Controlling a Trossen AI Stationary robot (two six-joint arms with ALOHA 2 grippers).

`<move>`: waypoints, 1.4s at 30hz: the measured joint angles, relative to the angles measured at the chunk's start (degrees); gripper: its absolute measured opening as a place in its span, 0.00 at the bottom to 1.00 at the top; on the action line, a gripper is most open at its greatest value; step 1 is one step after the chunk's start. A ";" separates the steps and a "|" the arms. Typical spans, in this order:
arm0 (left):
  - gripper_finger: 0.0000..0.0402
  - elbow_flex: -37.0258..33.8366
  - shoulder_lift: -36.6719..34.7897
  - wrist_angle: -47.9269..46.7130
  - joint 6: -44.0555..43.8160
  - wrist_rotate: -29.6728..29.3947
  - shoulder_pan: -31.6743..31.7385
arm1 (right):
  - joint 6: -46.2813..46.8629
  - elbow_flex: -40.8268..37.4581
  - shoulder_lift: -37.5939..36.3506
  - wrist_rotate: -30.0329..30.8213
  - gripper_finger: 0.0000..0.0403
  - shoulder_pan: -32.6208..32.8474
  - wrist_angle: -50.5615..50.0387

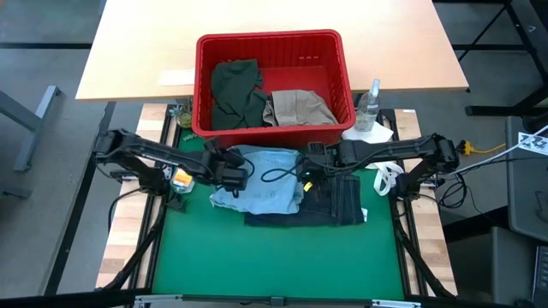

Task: Fold laundry
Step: Fold the light blue jeans

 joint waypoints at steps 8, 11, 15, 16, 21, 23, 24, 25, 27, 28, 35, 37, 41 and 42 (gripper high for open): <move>0.31 0.00 -5.13 5.27 0.83 9.45 -4.64 | 1.52 0.03 1.08 2.79 0.45 0.00 4.30; 0.30 0.00 -4.38 9.51 1.58 10.31 -5.90 | 1.50 0.08 1.34 2.00 0.48 0.02 8.54; 0.30 0.00 -2.64 16.03 5.89 10.40 -6.41 | 1.45 0.06 1.55 1.95 0.48 0.02 13.28; 0.30 0.00 -2.49 18.37 6.97 10.21 -6.27 | 1.42 0.10 1.67 2.53 0.48 0.02 14.37; 0.30 0.00 -0.87 26.58 9.44 8.22 -4.54 | 0.49 -0.49 4.11 10.02 0.47 0.00 17.76; 0.30 0.01 0.40 28.34 9.46 7.37 -3.14 | -0.46 -0.56 5.71 11.70 0.46 -0.19 17.52; 0.30 0.02 1.17 28.96 9.45 7.37 -2.43 | -0.77 -0.56 6.45 12.25 0.46 -0.51 17.32; 0.30 0.02 2.38 29.04 9.45 7.35 -1.56 | -1.12 -0.56 7.13 12.51 0.45 -0.76 17.13; 0.30 0.02 4.61 29.35 9.49 7.13 0.15 | -1.17 -0.56 8.27 12.52 0.45 -1.51 16.37; 0.30 0.02 5.96 29.36 9.61 6.76 1.02 | -1.17 -0.56 8.88 12.51 0.45 -2.05 15.76; 0.30 0.02 12.31 30.43 9.76 6.24 5.22 | -1.13 -0.57 13.82 11.10 0.45 -5.09 12.57; 0.30 -0.37 13.14 30.42 9.62 6.47 5.77 | -1.14 -1.20 14.16 10.15 0.45 -5.74 12.15; 0.30 -0.46 13.82 30.92 9.97 7.48 5.83 | -1.13 -2.48 14.01 8.72 0.45 -6.03 12.67; 0.30 -0.48 13.82 31.21 10.61 7.46 5.65 | -1.14 -2.48 14.01 8.54 0.45 -6.03 12.49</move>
